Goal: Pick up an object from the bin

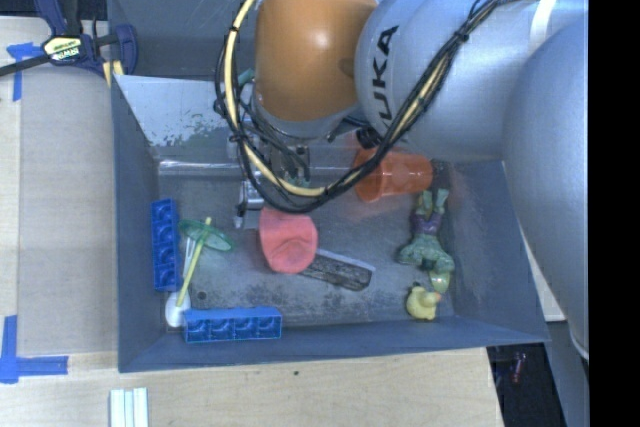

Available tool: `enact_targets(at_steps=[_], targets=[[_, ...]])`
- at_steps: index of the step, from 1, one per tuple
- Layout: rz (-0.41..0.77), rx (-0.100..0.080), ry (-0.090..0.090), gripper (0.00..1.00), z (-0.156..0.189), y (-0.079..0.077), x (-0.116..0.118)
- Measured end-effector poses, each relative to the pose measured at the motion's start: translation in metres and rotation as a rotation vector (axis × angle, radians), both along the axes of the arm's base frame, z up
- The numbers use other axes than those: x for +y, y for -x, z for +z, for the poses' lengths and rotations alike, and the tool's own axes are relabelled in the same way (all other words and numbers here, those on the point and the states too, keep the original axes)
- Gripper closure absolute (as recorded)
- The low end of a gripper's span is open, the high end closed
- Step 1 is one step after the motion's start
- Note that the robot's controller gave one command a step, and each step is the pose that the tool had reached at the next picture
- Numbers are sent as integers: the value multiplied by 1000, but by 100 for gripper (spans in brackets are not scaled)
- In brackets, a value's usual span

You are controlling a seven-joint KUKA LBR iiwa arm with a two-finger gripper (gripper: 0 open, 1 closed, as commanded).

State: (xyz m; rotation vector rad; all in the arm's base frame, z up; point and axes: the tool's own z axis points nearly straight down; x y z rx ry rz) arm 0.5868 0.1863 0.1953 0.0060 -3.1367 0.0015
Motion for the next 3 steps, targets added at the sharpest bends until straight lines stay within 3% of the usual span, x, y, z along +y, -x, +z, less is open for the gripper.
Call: enact_targets(at_steps=[1,2,3], targets=[[-3,-8,-2,0,5,-2,-1],[39,-12,-3,0,-53,9,-27],[92,-21,-6,0,-120,-3,-62]])
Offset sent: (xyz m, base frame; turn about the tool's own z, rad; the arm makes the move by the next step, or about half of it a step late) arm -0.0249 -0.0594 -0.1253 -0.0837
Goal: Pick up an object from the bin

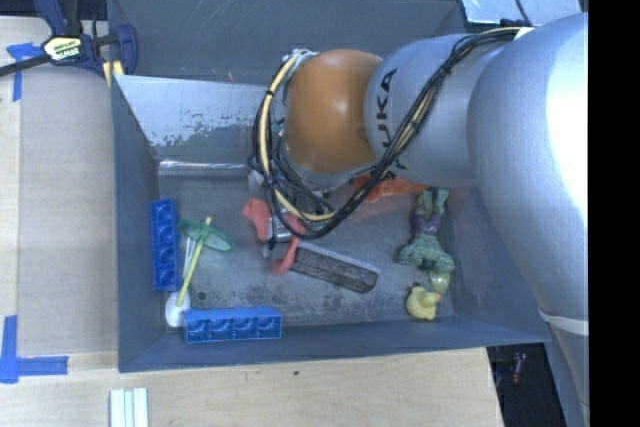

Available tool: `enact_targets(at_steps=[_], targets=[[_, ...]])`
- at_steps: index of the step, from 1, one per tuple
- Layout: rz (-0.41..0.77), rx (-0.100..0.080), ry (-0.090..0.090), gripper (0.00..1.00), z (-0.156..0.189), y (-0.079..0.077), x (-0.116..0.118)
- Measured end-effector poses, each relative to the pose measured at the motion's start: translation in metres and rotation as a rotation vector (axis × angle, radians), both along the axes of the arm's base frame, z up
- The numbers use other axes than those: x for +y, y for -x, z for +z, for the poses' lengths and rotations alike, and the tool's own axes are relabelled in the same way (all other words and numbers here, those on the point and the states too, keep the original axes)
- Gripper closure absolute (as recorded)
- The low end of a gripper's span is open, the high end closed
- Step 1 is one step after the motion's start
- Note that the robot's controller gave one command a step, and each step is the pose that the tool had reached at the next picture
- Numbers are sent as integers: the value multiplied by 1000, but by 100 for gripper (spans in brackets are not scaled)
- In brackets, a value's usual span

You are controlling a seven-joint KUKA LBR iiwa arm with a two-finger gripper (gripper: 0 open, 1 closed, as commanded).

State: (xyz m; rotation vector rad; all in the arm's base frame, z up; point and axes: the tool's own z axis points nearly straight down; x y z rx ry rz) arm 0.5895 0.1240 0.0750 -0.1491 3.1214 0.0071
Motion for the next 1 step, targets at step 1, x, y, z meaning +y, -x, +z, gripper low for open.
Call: enact_targets(at_steps=[1], targets=[[-143,5,-2,0,-4,-6,-21]])
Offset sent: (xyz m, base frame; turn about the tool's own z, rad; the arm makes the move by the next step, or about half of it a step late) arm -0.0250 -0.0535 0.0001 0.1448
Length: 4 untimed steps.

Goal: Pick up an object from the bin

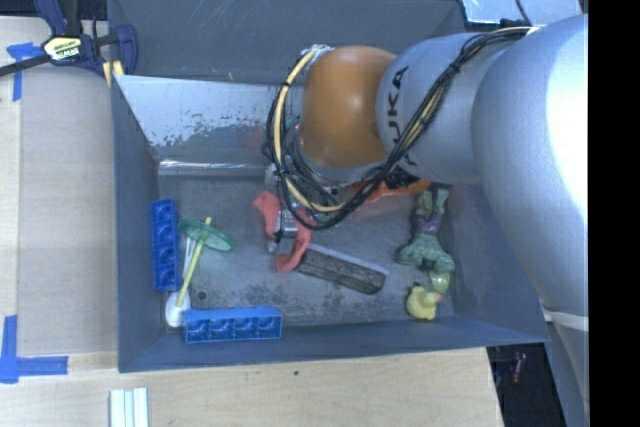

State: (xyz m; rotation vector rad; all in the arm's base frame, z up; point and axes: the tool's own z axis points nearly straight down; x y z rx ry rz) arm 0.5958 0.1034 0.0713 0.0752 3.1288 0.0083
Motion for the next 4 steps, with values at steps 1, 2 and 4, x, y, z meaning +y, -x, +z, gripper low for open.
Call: enact_targets(at_steps=[1,2,4], targets=[[-2,0,0,100,4,31,-33],[-3,1,0,100,4,31,-33],[197,1,3,100,110,27,-43]])
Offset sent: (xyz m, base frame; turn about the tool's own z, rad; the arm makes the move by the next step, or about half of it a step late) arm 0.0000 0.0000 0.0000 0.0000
